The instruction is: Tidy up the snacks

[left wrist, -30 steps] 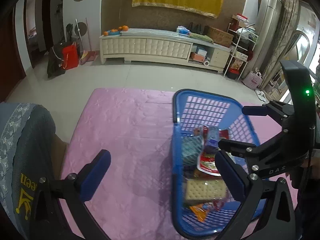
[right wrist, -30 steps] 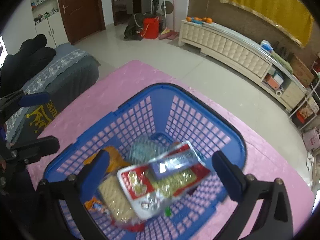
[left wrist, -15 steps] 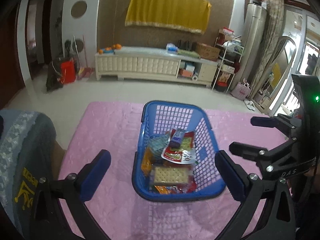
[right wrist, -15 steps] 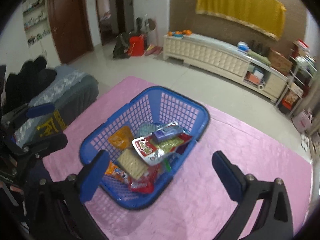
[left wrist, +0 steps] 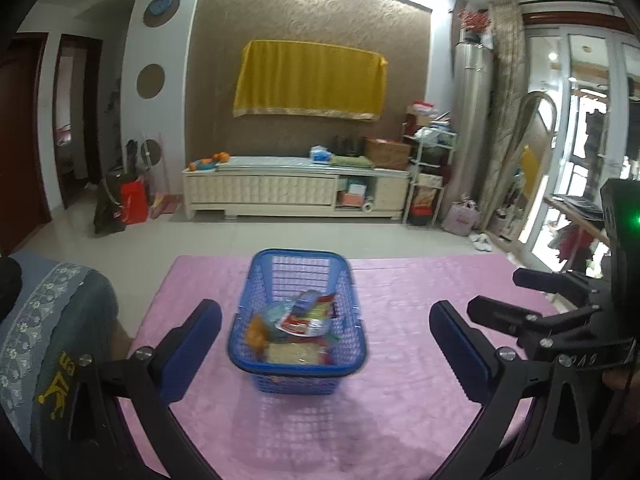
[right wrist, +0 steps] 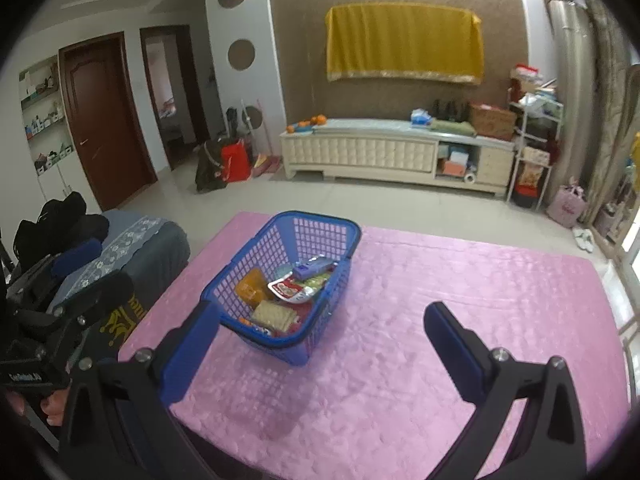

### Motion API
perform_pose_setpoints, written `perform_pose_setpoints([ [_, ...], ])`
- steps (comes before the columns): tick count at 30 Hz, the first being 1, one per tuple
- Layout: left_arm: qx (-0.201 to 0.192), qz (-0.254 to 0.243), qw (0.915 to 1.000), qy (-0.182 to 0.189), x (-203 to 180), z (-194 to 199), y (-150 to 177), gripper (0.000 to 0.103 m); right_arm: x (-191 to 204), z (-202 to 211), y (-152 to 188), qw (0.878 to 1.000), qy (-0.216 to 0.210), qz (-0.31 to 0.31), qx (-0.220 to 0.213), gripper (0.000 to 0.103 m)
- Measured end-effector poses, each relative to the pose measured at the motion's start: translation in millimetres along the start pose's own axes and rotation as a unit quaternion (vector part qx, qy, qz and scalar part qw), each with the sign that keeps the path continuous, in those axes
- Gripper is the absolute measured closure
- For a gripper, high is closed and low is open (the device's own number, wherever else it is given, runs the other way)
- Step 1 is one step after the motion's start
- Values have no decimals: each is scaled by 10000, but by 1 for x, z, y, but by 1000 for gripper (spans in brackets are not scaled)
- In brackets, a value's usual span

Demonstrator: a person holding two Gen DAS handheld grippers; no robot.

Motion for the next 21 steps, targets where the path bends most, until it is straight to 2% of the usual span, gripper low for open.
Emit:
perform_pose_setpoints([
  [8,-239,-73,9996,130,-19,30,10,0,-1,47,22,9980,524,-94,-336,0],
  [21,-211,-239,9991,272,-36,42,19,0,2,68,31,9978,362,-308,-461,0],
])
Point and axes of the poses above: each gripper's, at about its wrist camera, not at the fingertips, and z roughly against the way its jaws point, x to its left, y to its underside, the point moved 5 cm from there along -z, roughly the way its jaws point, and after that the axes turned 9 degrees about z, right-handed, at the moved point
